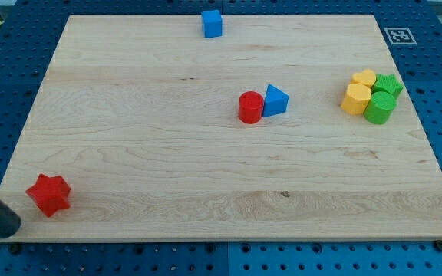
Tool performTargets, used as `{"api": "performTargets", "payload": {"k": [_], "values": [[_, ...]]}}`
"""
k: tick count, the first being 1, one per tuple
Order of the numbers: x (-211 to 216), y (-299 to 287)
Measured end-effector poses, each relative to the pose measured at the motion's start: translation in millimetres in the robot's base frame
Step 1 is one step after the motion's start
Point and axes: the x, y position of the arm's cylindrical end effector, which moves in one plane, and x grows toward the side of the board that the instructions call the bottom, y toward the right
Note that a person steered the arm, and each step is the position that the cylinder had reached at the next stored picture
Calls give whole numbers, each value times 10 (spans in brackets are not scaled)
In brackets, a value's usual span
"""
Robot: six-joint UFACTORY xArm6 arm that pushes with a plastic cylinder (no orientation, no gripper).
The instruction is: Place the red star bottom left to the red circle
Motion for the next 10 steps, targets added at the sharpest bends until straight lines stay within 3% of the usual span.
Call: {"api": "performTargets", "payload": {"k": [2,5,7,8,10], "values": [[-206,17],[-206,600],[-294,411],[-551,387],[-644,848]]}}
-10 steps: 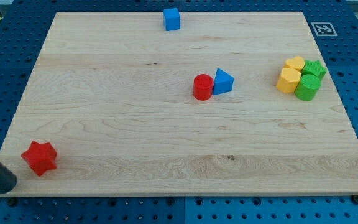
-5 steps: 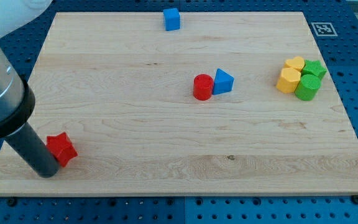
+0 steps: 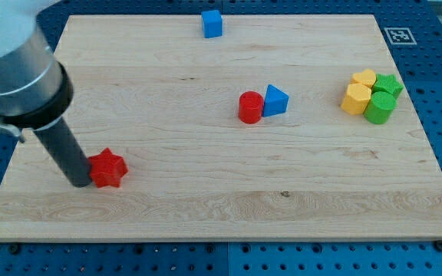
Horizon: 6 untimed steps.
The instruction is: Place the red star bottom left to the red circle
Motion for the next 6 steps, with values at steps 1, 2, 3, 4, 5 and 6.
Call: {"api": "performTargets", "payload": {"k": [1,2,3,4,5,6], "values": [[-80,173],[-130,408],[-140,720],[-140,1038],[-204,1342],[-299,1670]]}}
